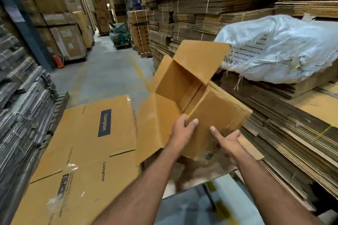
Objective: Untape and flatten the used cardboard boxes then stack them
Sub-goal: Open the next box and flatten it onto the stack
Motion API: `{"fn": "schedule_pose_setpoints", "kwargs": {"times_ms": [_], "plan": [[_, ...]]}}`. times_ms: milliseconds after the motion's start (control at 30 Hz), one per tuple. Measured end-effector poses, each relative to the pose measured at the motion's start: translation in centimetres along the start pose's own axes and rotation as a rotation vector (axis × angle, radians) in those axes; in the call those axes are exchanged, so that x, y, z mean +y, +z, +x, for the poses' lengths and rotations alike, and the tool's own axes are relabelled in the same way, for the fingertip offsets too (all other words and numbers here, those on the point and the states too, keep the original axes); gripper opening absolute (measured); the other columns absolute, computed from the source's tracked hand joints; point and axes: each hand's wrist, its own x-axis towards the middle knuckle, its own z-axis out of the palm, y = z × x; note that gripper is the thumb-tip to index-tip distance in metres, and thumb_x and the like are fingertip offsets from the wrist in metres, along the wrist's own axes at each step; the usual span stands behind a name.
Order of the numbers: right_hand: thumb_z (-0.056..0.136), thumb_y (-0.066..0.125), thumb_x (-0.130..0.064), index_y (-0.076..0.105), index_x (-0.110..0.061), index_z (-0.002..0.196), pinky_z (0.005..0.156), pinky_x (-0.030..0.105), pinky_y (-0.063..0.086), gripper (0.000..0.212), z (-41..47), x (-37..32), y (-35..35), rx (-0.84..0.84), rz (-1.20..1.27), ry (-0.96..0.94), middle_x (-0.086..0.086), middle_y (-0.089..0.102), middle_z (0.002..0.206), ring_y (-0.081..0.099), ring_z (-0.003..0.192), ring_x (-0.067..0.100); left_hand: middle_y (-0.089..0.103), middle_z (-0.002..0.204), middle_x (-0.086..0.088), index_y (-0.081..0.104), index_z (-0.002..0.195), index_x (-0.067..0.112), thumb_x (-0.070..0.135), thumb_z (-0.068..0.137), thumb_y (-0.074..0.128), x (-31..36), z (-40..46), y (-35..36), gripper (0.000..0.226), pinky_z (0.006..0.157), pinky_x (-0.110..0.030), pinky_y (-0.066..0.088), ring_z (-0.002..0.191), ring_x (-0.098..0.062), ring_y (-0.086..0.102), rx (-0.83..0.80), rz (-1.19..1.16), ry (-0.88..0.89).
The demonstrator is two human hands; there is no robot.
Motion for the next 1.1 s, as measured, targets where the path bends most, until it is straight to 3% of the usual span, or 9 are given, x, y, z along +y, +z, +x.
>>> {"fn": "schedule_pose_setpoints", "kwargs": {"times_ms": [67, 167, 267, 533, 667, 733, 833, 933, 1100], "plan": [[0.051, 0.082, -0.066, 0.023, -0.019, 0.122, 0.101, 0.044, 0.047, 0.104, -0.8, -1.5, 1.1, 0.049, 0.128, -0.135, 0.014, 0.049, 0.137, 0.052, 0.118, 0.024, 0.072, 0.105, -0.009, 0.065, 0.100, 0.018, 0.062, 0.075, 0.066, 1.0, 0.4, -1.2, 0.051, 0.091, -0.055, 0.052, 0.100, -0.033, 0.067, 0.003, -0.268, -0.021], [0.055, 0.088, -0.057, 0.026, -0.019, 0.128, 0.103, 0.041, 0.045, 0.103, -2.0, -4.8, 1.9, 0.118, 0.142, -0.345, 0.009, 0.050, 0.135, 0.052, 0.117, 0.020, 0.071, 0.110, -0.015, 0.065, 0.108, 0.008, 0.071, 0.071, 0.068, 3.6, 1.1, -3.0, 0.074, 0.094, -0.054, 0.052, 0.107, -0.033, 0.066, 0.086, -0.519, -0.017], [0.060, 0.087, -0.052, 0.023, -0.012, 0.144, 0.104, 0.034, 0.041, 0.113, -3.2, -8.0, 1.8, 0.223, 0.048, -0.606, 0.008, 0.048, 0.135, 0.050, 0.122, 0.021, 0.076, 0.095, -0.001, 0.066, 0.104, 0.013, 0.057, 0.090, 0.051, 5.9, 1.4, -4.1, 0.048, 0.082, -0.038, 0.059, 0.089, -0.014, 0.072, 0.119, -0.752, 0.010], [0.058, 0.068, -0.079, 0.031, -0.018, 0.148, 0.097, 0.057, 0.037, 0.114, -7.8, -14.7, -0.2, 0.511, -0.600, -1.128, 0.016, 0.044, 0.135, 0.044, 0.123, 0.037, 0.073, 0.107, 0.000, 0.062, 0.114, 0.018, 0.076, 0.078, 0.023, 5.2, -0.7, -2.5, 0.079, 0.083, -0.032, 0.057, 0.095, -0.011, 0.069, 0.012, -1.230, -0.133], [0.053, 0.068, -0.076, 0.030, -0.024, 0.147, 0.096, 0.057, 0.038, 0.114, -5.6, -14.1, 0.0, 0.377, -0.960, -1.118, 0.012, 0.047, 0.132, 0.048, 0.117, 0.035, 0.061, 0.131, -0.004, 0.047, 0.139, 0.016, 0.073, 0.086, 0.022, 0.7, -2.3, 0.3, 0.082, 0.103, -0.036, 0.043, 0.118, -0.017, 0.058, -0.046, -1.201, -0.368], [0.052, 0.070, -0.075, 0.028, -0.024, 0.148, 0.102, 0.055, 0.036, 0.117, -3.9, -12.1, 0.5, 0.250, -1.124, -0.998, 0.009, 0.047, 0.137, 0.049, 0.123, 0.031, 0.037, 0.154, -0.008, 0.032, 0.149, 0.013, 0.071, 0.086, 0.027, -2.1, -3.8, 1.4, 0.086, 0.117, -0.038, 0.029, 0.140, -0.021, 0.038, -0.143, -1.145, -0.523], [0.053, 0.076, -0.073, 0.022, -0.033, 0.146, 0.107, 0.054, 0.032, 0.115, -2.4, -8.2, 1.1, 0.067, -1.231, -0.852, 0.005, 0.043, 0.142, 0.043, 0.129, 0.028, 0.011, 0.162, -0.013, 0.010, 0.155, 0.010, 0.073, 0.073, 0.045, -5.4, -5.5, 2.1, 0.110, 0.121, -0.041, 0.018, 0.149, -0.025, 0.016, -0.275, -1.091, -0.730], [0.059, 0.078, -0.068, 0.022, -0.037, 0.145, 0.111, 0.053, 0.028, 0.107, -2.2, -6.1, 1.6, 0.046, -1.301, -0.880, 0.003, 0.038, 0.147, 0.038, 0.134, 0.025, 0.009, 0.162, -0.015, -0.002, 0.154, 0.003, 0.084, 0.062, 0.039, -6.6, -6.9, 1.8, 0.129, 0.121, -0.043, 0.019, 0.149, -0.027, 0.014, -0.331, -1.020, -0.798], [0.067, 0.079, -0.060, 0.024, -0.035, 0.146, 0.112, 0.052, 0.026, 0.100, -2.5, -5.2, 2.5, 0.067, -1.267, -0.864, 0.005, 0.035, 0.149, 0.035, 0.136, 0.025, 0.018, 0.160, -0.015, 0.001, 0.155, 0.004, 0.084, 0.063, 0.046, -8.5, -6.4, 1.3, 0.130, 0.116, -0.044, 0.025, 0.146, -0.029, 0.026, -0.133, -1.064, -0.813]]}}
